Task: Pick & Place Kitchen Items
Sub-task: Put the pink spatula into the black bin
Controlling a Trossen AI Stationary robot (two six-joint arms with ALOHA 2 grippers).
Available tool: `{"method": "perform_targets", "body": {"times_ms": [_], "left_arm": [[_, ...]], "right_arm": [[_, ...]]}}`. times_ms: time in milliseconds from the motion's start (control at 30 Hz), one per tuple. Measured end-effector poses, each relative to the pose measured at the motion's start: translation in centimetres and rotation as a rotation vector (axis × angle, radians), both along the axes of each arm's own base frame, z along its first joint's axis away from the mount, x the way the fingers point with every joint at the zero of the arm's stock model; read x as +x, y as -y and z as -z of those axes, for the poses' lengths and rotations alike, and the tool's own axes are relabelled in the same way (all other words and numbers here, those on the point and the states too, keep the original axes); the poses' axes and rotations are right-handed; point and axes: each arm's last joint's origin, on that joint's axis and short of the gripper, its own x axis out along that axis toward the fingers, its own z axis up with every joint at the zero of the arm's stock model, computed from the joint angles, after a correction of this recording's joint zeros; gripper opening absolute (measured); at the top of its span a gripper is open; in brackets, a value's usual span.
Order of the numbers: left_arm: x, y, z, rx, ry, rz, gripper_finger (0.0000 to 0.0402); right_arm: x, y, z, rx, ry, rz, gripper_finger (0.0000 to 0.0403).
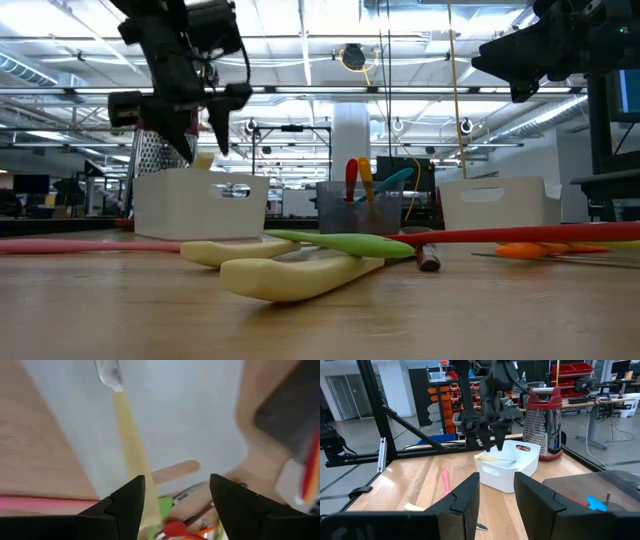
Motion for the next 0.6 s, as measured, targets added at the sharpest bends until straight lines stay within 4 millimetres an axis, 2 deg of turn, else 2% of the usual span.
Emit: {"method": "perform_targets", "body": {"times_ms": [300,533,600], "left_arm": [[-0.5,1.7,-4.9,0.229,0.145,0.01,0.023],[1.0,4.5,-8.3,0.439,0.333,0.15,0.023],[1.4,5.5,-8.6,0.478,0.372,0.186,0.023]], "right_arm": [[0.0,0.0,0.0,0.0,0.0,0.0,0.0114],[0.0,0.0,0.0,-0.014,-0.002,0.002,0.0114],[0.0,0.0,0.0,-0.04,-0.004,0.002,0.0114]]}}
